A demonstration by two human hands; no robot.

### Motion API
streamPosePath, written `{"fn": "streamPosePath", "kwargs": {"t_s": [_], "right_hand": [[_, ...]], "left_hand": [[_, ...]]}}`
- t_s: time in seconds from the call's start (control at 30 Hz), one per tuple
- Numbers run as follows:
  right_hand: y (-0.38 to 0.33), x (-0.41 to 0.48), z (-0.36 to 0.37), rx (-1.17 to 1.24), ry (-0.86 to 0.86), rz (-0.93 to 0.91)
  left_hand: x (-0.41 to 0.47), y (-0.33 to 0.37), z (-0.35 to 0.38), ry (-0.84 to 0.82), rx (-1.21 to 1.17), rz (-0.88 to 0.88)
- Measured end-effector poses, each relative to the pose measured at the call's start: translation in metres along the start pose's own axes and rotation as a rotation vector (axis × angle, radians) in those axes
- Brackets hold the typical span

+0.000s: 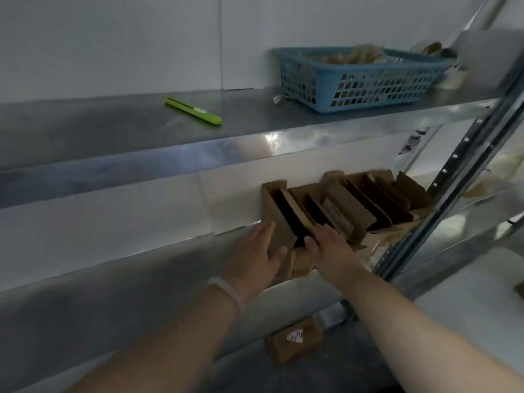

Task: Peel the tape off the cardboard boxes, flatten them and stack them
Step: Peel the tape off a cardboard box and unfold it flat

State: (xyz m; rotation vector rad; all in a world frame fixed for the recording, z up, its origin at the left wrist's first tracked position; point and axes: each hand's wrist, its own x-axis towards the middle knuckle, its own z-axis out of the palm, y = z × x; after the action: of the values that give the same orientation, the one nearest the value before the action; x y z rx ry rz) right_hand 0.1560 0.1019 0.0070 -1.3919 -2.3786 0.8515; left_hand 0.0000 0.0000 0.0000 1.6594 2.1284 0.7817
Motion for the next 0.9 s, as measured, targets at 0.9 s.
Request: {"fn": "streamPosePath", "kwargs": {"t_s": [0.9], "right_hand": [[-0.005,0.058,0.044,0.388,-0.179,-0.112]], "left_hand": [[0.03,-0.041,-0.024,0.036,-0.088,-0.208]]}}
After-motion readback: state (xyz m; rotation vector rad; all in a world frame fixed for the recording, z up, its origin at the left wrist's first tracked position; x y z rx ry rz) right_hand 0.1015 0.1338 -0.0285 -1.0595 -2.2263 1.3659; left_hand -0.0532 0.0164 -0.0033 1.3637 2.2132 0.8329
